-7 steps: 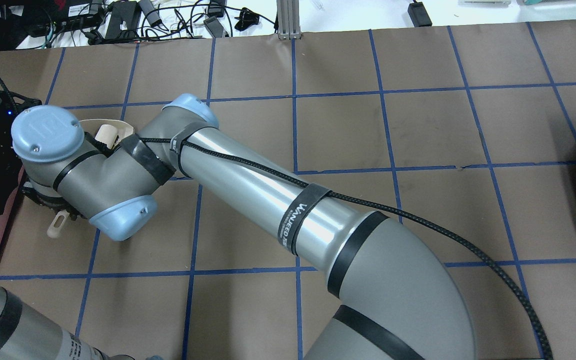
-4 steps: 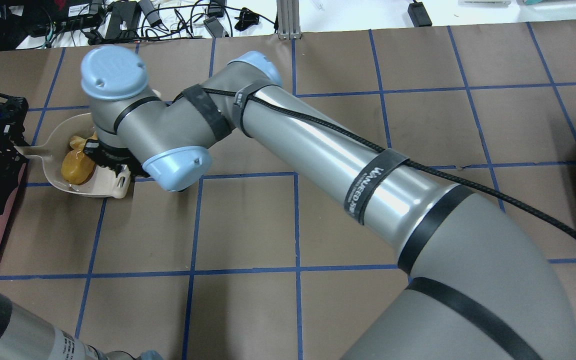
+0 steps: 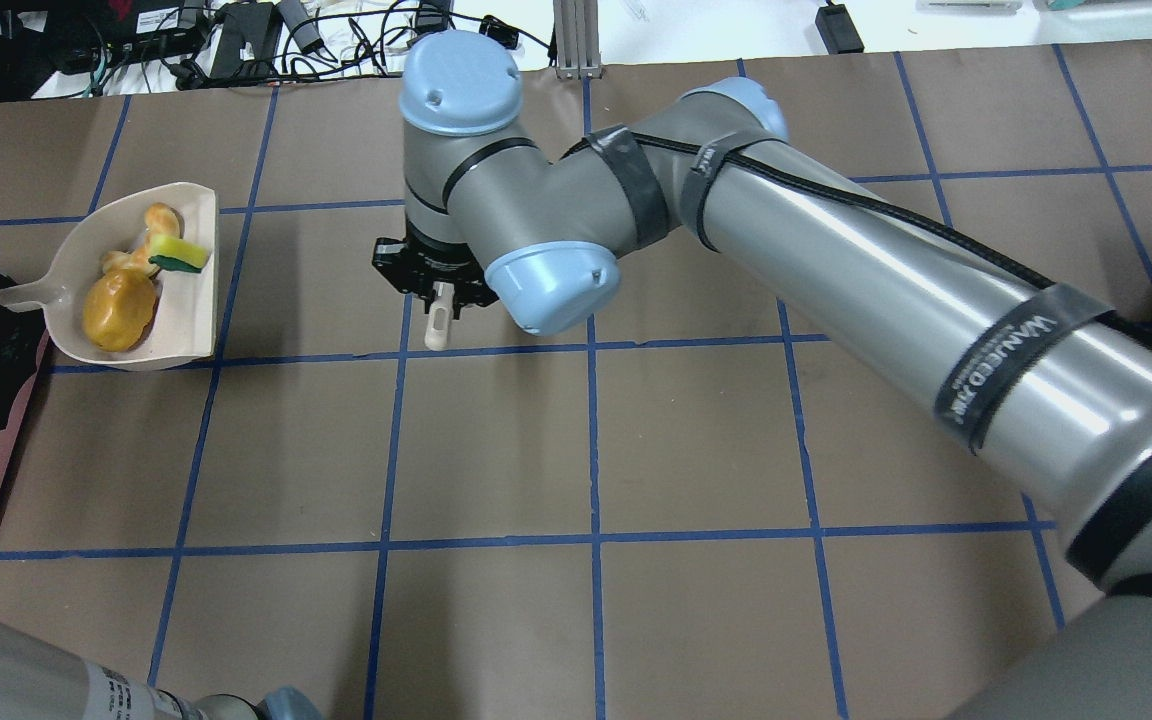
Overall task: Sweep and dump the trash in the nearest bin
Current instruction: 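Carry the dustpan over the black bag with left gripper while right withdraws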
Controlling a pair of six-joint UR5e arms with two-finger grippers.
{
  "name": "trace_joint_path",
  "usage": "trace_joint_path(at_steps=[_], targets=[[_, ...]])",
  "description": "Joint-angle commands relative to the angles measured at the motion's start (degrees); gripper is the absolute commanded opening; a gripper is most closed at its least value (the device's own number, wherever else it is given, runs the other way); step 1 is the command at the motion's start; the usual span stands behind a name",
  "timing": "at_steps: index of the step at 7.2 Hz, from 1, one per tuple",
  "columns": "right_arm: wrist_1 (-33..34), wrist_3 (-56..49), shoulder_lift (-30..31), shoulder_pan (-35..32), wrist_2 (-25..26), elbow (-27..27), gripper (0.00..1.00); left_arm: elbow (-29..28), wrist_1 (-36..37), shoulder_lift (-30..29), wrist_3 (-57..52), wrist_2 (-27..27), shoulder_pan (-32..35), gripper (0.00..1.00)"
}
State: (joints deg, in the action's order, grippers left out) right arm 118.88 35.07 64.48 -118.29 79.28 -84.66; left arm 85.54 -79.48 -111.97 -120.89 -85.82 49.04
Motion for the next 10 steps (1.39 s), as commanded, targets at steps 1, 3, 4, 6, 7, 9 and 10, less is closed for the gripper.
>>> trace_joint_path(at_steps=[1, 3, 4, 6, 7, 9, 10], targets=[[-6.3, -5.2, 8.5, 2.9, 7.2, -7.7, 0.0, -4.1, -6.6, 1.7, -5.7, -2.1, -5.5, 0.0], [-12.1, -4.2, 13.6, 3.1, 9.0, -13.0, 0.0, -7.6, -6.8, 0.1, -9.9, -3.5, -10.5, 0.0], [-12.0, -3.3, 16.1, 3.1, 9.1, -17.7, 0.0, -8.5, -6.8, -0.1, -10.1, -4.6, -12.3, 0.0], [-7.0, -3.4, 21.8, 2.3, 8.5, -28.8, 0.0, -10.7, -4.3, -1.4, -13.2, -7.7, -15.0, 0.0], [-3.1, -4.2, 21.7, 1.5, 8.6, -31.2, 0.0, -12.0, -1.7, -2.5, -15.1, -10.5, -16.0, 0.0], [-0.3, -6.6, 20.6, -2.8, 8.5, -31.6, 0.0, -14.2, 4.0, -4.8, -18.7, -14.5, -17.9, 0.0], [0.5, -6.6, 20.5, -3.4, 7.8, -32.1, 0.0, -16.2, 6.0, -6.0, -19.2, -17.8, -18.2, 0.0]])
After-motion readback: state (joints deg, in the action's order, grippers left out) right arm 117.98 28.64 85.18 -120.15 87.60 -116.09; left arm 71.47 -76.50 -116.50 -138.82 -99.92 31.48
